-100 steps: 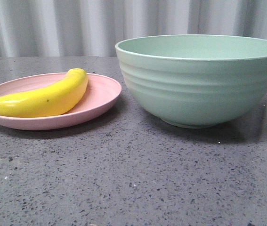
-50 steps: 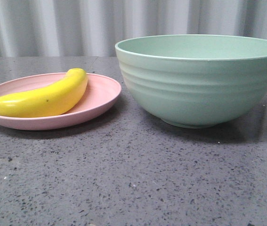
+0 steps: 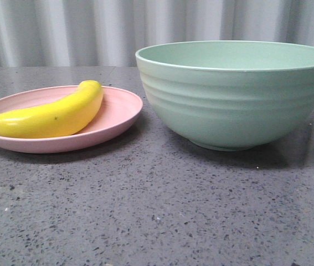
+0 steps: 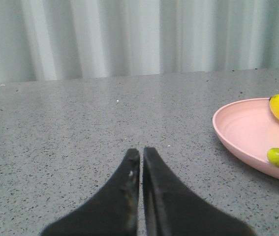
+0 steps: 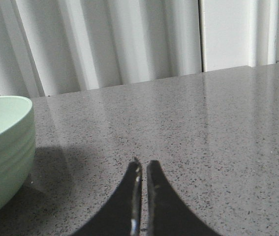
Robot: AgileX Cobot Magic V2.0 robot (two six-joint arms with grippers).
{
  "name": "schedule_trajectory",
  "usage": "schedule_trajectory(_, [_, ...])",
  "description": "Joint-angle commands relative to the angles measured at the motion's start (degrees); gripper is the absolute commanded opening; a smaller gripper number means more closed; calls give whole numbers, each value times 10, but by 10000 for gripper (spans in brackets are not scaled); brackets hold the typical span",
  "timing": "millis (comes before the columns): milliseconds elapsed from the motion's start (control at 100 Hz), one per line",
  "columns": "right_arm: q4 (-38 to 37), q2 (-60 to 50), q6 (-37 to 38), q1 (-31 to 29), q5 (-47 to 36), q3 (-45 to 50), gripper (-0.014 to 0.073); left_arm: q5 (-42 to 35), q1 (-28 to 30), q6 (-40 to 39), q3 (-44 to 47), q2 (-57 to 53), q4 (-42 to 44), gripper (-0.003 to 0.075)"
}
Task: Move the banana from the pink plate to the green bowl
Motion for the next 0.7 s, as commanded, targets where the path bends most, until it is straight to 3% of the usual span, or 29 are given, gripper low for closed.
schedule_trajectory(0, [-4, -11, -1, -4, -42, 13, -64, -37, 1, -5, 5, -17, -3, -20])
schedule_trajectory(480, [-4, -11, -1, -4, -42, 13, -64, -36, 1, -5, 5, -17, -3, -20])
schedule_trajectory(690, [-4, -4, -1, -3, -41, 2, -64, -38, 1, -5, -4, -16, -60, -20])
